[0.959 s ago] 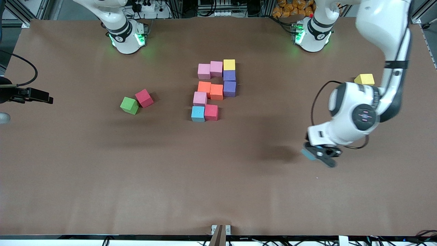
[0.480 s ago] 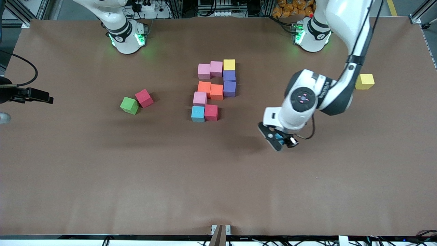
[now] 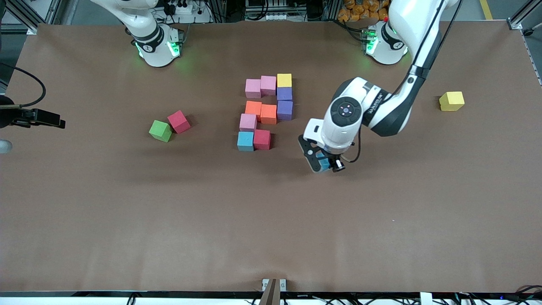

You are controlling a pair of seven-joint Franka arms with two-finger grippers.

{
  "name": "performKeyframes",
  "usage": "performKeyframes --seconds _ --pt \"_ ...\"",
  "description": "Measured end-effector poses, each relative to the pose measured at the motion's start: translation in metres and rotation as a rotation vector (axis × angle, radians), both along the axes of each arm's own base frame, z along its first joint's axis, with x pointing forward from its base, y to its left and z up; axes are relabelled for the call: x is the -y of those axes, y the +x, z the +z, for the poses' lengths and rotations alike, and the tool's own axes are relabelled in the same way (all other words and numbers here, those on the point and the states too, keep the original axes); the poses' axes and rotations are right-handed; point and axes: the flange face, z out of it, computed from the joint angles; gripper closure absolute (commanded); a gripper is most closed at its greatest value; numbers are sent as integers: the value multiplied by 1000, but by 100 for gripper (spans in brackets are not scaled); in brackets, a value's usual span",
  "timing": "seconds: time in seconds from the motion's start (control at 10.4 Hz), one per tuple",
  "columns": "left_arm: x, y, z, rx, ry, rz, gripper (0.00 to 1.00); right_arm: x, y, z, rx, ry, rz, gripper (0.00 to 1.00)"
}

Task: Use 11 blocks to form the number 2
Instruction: 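Carry the cyan block to the group beside the pink block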

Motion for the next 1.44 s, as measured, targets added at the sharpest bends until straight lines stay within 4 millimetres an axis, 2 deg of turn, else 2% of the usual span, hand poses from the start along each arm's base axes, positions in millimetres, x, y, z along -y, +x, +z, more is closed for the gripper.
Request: performKeyframes --seconds 0.58,0.86,1.06,1.44 --pt "69 -54 -28 28 68 -232 100 2 0 0 -1 1 1 0" --pt "85 -77 -48 47 71 -303 100 4 0 -1 -2 1 -2 0" --pt "99 -92 -51 63 90 -354 100 8 -1 -1 -4 1 -9 0" --pt "119 -109 -63 94 77 -422 100 10 -1 -2 -5 1 -11 0"
